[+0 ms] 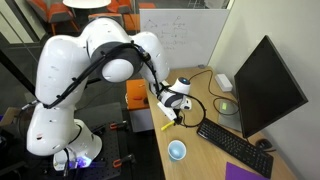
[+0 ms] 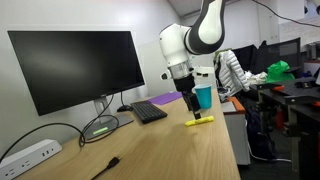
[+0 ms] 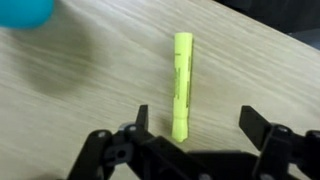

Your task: Put the yellow marker inside the light blue cup

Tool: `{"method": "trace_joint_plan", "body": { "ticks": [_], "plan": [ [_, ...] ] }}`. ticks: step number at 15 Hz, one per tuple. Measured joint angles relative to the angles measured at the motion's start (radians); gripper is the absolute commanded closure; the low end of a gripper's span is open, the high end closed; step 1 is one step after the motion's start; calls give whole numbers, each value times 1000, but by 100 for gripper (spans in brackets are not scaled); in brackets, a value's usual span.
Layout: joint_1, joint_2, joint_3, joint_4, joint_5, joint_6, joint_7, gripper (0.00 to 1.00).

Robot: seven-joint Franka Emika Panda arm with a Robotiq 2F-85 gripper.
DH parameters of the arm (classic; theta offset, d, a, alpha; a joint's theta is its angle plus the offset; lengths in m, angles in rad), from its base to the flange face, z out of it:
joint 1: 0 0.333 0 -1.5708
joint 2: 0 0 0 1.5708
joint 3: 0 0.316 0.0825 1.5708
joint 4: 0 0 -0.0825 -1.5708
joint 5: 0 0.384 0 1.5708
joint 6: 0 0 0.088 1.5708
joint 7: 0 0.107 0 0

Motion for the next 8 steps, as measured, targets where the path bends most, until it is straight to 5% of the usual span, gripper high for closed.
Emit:
{"method": "trace_joint_plan", "body": {
  "ticks": [3, 5, 8],
  "plan": [
    [0, 62, -4, 55, 15, -18, -18, 42],
    [0, 86, -9, 80, 15, -29, -19, 49],
    [-1, 104, -12, 101, 18, -37, -36, 74]
  ]
}}
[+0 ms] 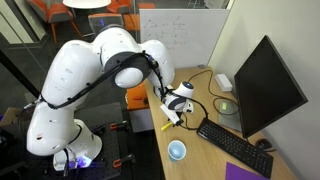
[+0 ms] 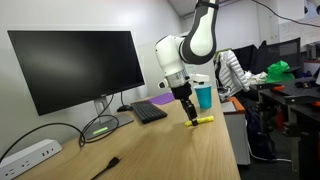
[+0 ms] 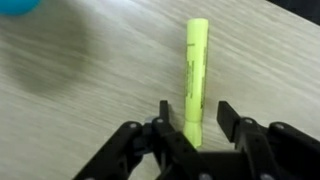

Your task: Put the yellow marker inside the light blue cup

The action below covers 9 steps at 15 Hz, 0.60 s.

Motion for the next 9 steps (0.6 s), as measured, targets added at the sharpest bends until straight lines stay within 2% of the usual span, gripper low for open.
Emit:
{"method": "trace_joint_plan", "body": {
  "ticks": [3, 4, 5, 9],
  "plan": [
    [-2, 5, 0, 7, 5, -3, -25, 96],
    [-2, 6, 0, 9, 5, -5, -27, 100],
    [-2, 6, 0, 10, 5, -6, -30, 96],
    [3, 4, -11, 16, 7, -7, -22, 95]
  ]
}}
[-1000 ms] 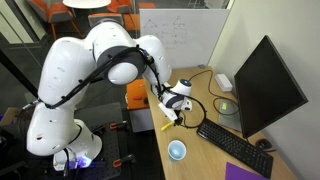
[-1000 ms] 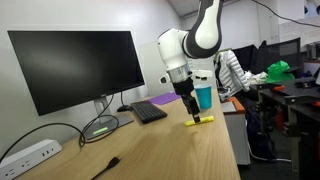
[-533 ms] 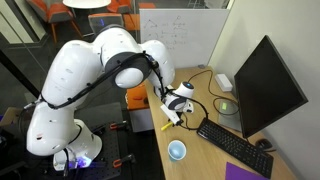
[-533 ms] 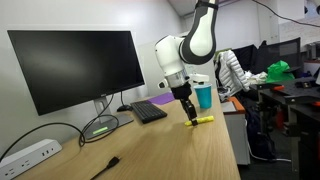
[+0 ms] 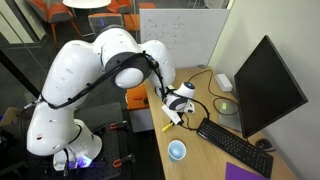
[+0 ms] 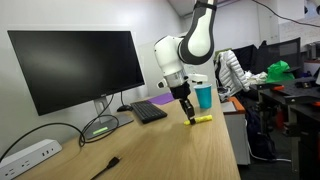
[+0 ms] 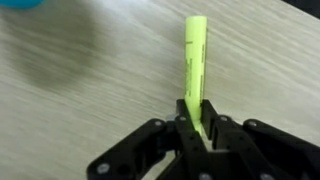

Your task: Put the yellow marker inside the light blue cup

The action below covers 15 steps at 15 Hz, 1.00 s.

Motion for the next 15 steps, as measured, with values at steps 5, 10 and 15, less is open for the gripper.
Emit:
{"method": "trace_joint_plan", "body": {
  "ticks": [5, 10, 15],
  "plan": [
    [95, -59, -108, -6, -8, 29, 223, 95],
    [251, -152, -246, -62, -71, 37, 556, 95],
    [385, -209, -370, -109, -200, 39, 940, 95]
  ]
}}
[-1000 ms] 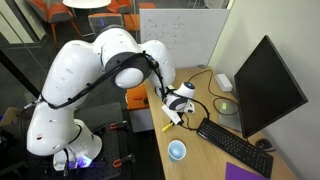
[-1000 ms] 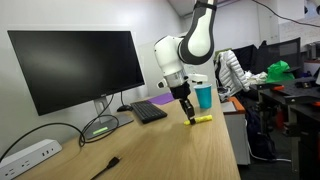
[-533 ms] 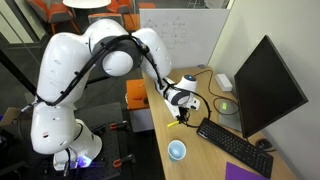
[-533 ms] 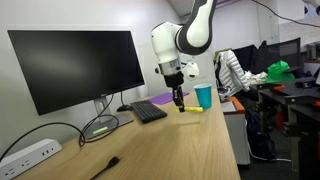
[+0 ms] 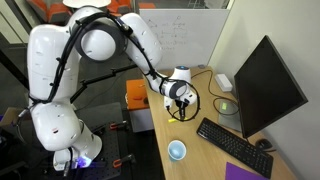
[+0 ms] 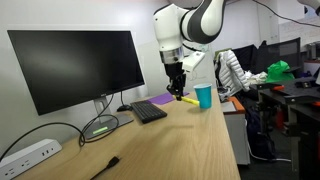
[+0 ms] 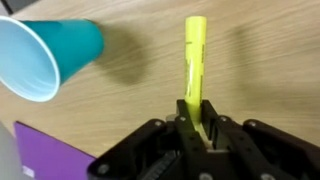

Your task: Put the yellow marker inside the light blue cup

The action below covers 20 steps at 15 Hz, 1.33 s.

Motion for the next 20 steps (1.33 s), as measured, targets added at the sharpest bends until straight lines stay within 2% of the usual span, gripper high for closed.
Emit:
{"method": "trace_joint_plan", "body": {
  "ticks": [5, 11, 15, 20],
  "plan": [
    [72, -19, -68, -6, -202, -27, 431, 95],
    [72, -48, -60, -5, -417, -149, 909, 95],
    [41, -78, 15, -4, -527, -342, 1185, 95],
    [-21, -98, 171, -1, -538, -630, 1456, 95]
  ]
}}
